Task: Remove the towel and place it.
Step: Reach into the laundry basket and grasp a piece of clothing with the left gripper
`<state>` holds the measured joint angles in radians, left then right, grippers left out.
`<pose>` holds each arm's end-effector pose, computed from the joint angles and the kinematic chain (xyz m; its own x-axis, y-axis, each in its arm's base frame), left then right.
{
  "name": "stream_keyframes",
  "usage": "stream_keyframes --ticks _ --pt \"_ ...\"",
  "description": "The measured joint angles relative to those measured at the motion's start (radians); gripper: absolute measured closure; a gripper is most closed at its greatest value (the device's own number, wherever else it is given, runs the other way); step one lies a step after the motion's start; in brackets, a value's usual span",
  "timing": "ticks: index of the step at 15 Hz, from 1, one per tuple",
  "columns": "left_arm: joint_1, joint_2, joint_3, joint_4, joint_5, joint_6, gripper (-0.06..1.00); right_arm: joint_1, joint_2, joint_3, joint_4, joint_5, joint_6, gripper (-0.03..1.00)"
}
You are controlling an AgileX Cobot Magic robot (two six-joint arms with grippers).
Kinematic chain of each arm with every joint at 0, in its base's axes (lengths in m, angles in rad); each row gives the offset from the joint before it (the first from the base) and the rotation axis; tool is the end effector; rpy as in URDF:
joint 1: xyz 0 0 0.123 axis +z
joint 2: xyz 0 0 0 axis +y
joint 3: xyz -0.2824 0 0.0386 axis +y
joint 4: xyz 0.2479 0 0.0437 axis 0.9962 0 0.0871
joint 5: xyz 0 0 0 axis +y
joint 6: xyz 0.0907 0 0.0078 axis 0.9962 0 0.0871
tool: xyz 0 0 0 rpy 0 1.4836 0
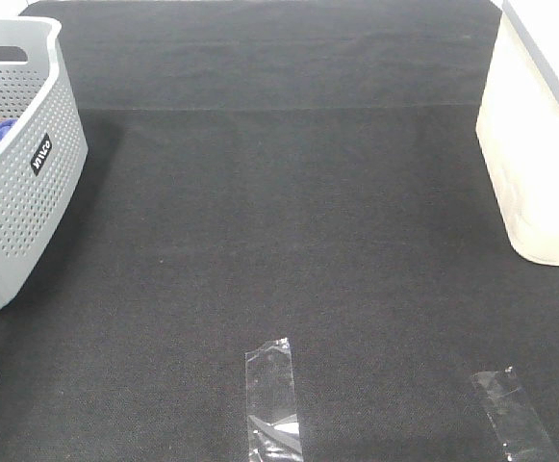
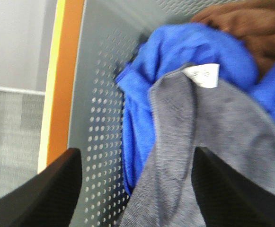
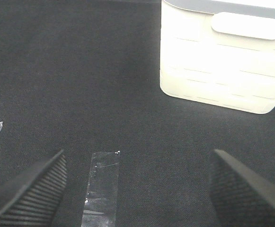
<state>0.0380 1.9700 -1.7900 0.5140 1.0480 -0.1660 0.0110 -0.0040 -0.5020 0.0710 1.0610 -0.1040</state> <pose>0.4340 0.0553 0.2942 -0.9012 0.0640 -0.4287 -0.1384 0.8948 0.4246 -0.0059 0.0056 0.2778 -0.4443 -0.0740 -0.8928 -0.0973 0.9947 -0.0341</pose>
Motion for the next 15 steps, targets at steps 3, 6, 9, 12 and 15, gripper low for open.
stream_keyframes --ticks 3,6,9,12,15 --pt "0.046 0.033 -0.002 -0.024 -0.064 -0.003 0.31 0.000 0.000 0.000 0.000 0.000 0.000 0.20" --pt "0.052 0.051 -0.007 -0.044 -0.097 -0.003 0.31 0.000 0.000 0.000 0.000 0.000 0.000 0.20" --pt "0.057 0.120 -0.008 -0.047 -0.151 0.000 0.31 0.000 0.000 0.000 0.000 0.000 0.000 0.20" --pt "0.057 0.191 -0.070 -0.046 -0.165 0.004 0.31 0.000 0.000 0.000 0.000 0.000 0.000 0.20" --pt "0.057 0.254 -0.154 -0.046 -0.162 0.028 0.31 0.000 0.000 0.000 0.000 0.000 0.000 0.20"
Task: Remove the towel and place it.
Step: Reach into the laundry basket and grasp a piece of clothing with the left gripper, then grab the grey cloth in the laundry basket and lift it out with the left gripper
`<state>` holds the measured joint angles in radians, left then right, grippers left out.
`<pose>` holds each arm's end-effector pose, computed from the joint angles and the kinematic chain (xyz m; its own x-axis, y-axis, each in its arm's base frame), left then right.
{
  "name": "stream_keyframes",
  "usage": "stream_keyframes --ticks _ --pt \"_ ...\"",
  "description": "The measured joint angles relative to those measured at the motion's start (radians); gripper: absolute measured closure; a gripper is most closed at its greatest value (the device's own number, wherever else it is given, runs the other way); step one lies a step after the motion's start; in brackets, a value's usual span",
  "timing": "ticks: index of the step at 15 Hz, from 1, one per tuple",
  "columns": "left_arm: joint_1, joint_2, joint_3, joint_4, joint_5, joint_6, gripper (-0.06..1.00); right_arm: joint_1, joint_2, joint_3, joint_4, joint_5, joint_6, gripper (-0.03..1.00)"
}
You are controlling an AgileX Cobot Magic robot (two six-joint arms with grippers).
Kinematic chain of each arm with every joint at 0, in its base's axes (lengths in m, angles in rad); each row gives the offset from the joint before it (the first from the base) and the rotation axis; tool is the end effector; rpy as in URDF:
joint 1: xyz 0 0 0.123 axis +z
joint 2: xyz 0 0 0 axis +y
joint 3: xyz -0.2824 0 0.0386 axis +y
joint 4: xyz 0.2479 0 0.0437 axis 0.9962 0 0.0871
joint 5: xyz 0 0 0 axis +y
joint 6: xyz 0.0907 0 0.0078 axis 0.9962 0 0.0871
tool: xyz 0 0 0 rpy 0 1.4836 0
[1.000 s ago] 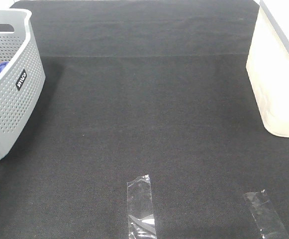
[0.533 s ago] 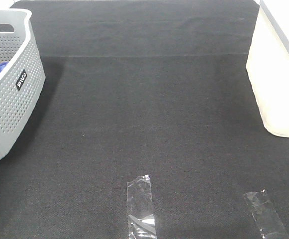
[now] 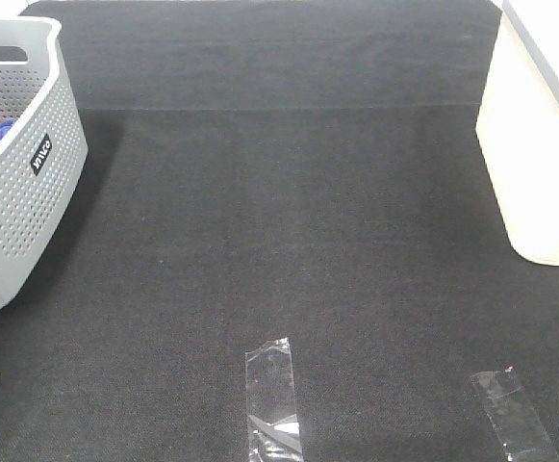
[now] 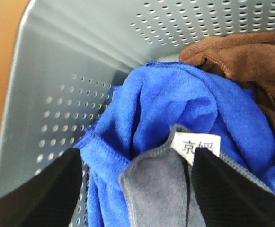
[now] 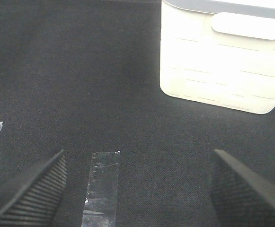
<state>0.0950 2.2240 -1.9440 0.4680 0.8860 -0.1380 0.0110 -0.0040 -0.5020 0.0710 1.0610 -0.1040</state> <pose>0.4917 0.0788 0.2244 -0.8832 0.0764 -0.4627 -0.1213 0.9159 0.3827 -0.0059 0.0056 0.2778 -0.4443 -0.0740 -0.8928 -0.0973 0.9947 -0.0341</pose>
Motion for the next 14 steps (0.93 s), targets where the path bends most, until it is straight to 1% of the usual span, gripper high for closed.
stream_keyframes --ticks 1,3,5,9,11,14 --pt "0.000 0.019 -0.016 0.000 0.008 0.012 0.31 0.000 0.000 0.000 0.000 0.000 0.000 0.20" --pt "0.000 0.034 -0.022 -0.011 0.028 0.030 0.35 0.000 0.000 0.000 0.000 0.000 0.000 0.20" --pt "0.000 0.035 -0.022 -0.020 0.036 0.045 0.37 0.000 0.000 0.000 0.000 0.000 0.000 0.20" --pt "0.000 0.037 -0.022 -0.021 0.037 0.059 0.37 0.000 0.000 0.000 0.000 0.000 0.000 0.20" --pt "0.000 0.041 -0.022 0.003 0.037 0.059 0.37 0.000 0.000 0.000 0.000 0.000 0.000 0.20" --pt "0.000 0.067 -0.022 0.008 0.036 0.059 0.37 0.000 0.000 0.000 0.000 0.000 0.000 0.20"
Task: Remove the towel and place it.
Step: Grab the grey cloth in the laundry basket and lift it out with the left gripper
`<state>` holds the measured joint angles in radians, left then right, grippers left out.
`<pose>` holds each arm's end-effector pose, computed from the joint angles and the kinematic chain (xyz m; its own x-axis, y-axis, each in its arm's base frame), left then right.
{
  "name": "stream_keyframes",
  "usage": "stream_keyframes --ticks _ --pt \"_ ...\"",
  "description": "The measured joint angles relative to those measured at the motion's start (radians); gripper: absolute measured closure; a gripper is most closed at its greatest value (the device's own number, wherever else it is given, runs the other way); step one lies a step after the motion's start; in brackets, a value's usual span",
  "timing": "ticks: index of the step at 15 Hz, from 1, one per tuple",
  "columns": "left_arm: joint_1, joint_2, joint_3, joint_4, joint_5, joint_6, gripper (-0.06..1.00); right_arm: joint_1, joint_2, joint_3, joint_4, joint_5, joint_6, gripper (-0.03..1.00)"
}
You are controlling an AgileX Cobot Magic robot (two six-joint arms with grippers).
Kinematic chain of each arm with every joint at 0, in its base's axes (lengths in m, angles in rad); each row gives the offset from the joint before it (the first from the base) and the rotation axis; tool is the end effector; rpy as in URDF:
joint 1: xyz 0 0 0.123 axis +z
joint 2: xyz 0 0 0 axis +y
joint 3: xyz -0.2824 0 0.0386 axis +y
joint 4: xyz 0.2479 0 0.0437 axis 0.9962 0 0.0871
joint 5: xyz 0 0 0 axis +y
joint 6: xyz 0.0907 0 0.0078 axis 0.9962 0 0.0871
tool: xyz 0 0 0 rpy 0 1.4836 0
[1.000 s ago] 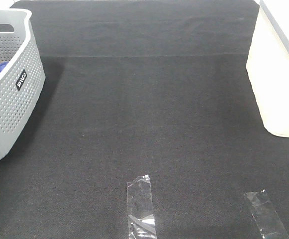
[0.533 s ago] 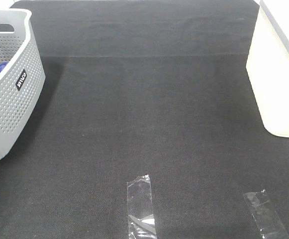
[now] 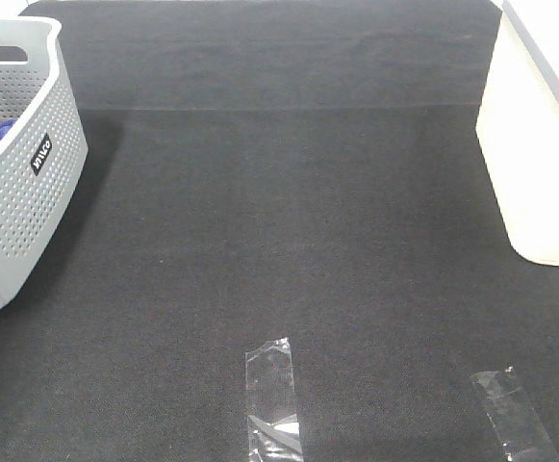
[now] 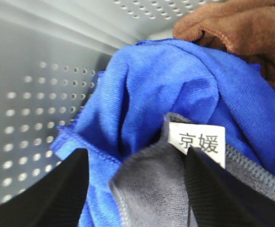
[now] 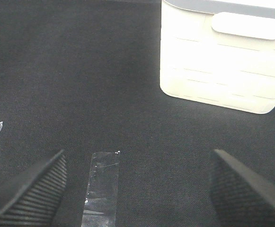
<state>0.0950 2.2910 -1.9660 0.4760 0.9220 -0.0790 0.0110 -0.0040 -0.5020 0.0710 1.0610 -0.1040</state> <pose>0.4969 0.0808 0.1964 -0.9221 0.1189 -0.3683 -0.0498 0.9073 0.4176 -0.0059 0.0056 0.2778 -0.4443 -0.0740 -0.8928 -0.0973 0.9947 -0.0341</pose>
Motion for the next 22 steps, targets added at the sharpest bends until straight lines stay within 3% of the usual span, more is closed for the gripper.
stream_keyframes --ticks 3,7,14,22 --pt "0.000 0.022 0.000 0.000 -0.003 -0.001 0.37 0.000 0.000 0.000 0.000 0.000 0.000 0.20" --pt "0.000 0.022 -0.001 0.000 -0.009 -0.003 0.49 0.000 0.000 0.000 0.000 0.000 0.000 0.20" --pt "0.000 0.022 -0.001 0.007 -0.011 -0.003 0.93 0.000 0.000 0.000 0.000 0.000 0.000 0.20" --pt "0.000 -0.100 -0.001 0.006 -0.025 -0.003 0.94 0.000 0.000 0.000 0.000 0.000 0.000 0.20"
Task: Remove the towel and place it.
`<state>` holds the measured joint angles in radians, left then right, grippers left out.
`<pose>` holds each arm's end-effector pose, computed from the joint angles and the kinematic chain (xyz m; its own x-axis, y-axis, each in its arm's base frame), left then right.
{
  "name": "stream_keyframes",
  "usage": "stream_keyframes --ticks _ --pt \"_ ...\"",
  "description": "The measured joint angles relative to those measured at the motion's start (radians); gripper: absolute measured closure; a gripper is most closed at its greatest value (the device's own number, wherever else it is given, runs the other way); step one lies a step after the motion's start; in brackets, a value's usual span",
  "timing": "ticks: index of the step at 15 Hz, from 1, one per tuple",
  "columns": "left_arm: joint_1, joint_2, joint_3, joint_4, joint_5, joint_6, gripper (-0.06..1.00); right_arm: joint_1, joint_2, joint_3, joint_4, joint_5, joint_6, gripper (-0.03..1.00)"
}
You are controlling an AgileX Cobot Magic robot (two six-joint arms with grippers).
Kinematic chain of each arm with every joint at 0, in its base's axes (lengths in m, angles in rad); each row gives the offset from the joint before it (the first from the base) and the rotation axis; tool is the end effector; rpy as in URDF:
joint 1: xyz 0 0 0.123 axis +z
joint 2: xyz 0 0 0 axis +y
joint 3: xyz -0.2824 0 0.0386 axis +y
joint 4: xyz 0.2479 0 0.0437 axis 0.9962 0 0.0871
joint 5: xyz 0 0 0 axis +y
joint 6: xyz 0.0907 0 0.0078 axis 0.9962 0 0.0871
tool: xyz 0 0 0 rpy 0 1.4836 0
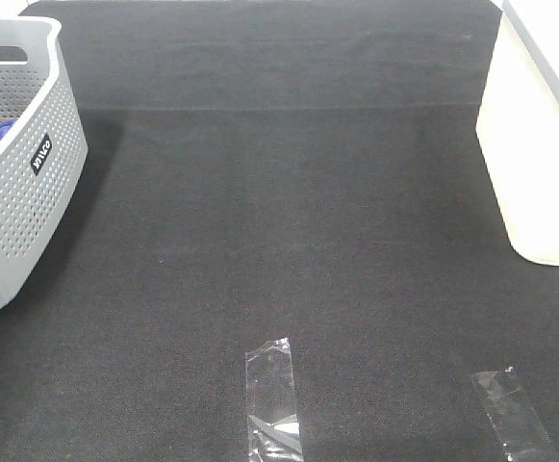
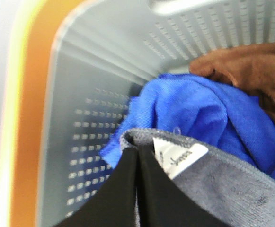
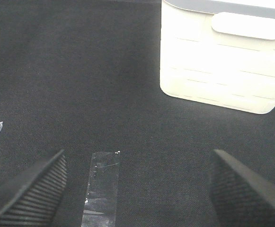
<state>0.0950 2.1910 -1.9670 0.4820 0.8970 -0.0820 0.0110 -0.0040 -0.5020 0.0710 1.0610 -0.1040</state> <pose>0.4892 0.0798 0.2477 -0.8685 0.1339 -0.4773 -0.0926 0.9021 0.4215 -0.0059 0.0056 0.2778 -0.4443 -0.0740 -0.8928 -0.0973 0.9947 -0.0341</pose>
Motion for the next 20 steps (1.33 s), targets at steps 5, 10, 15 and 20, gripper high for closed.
stream_keyframes --ticks 5,10,15,20 --pt "-0.021 -0.183 0.000 -0.010 -0.009 0.023 0.94 0.000 0.000 0.000 0.000 0.000 0.000 0.20" --pt "-0.144 -0.374 0.000 -0.014 -0.157 0.052 0.94 0.000 0.000 0.000 0.003 0.000 0.000 0.20" --pt "-0.349 -0.460 0.000 -0.044 -0.296 0.073 0.94 0.000 0.000 0.000 0.004 0.000 0.000 0.20" --pt "-0.581 -0.461 0.000 -0.117 -0.285 0.082 0.94 0.000 0.000 0.000 0.004 0.000 0.000 0.20"
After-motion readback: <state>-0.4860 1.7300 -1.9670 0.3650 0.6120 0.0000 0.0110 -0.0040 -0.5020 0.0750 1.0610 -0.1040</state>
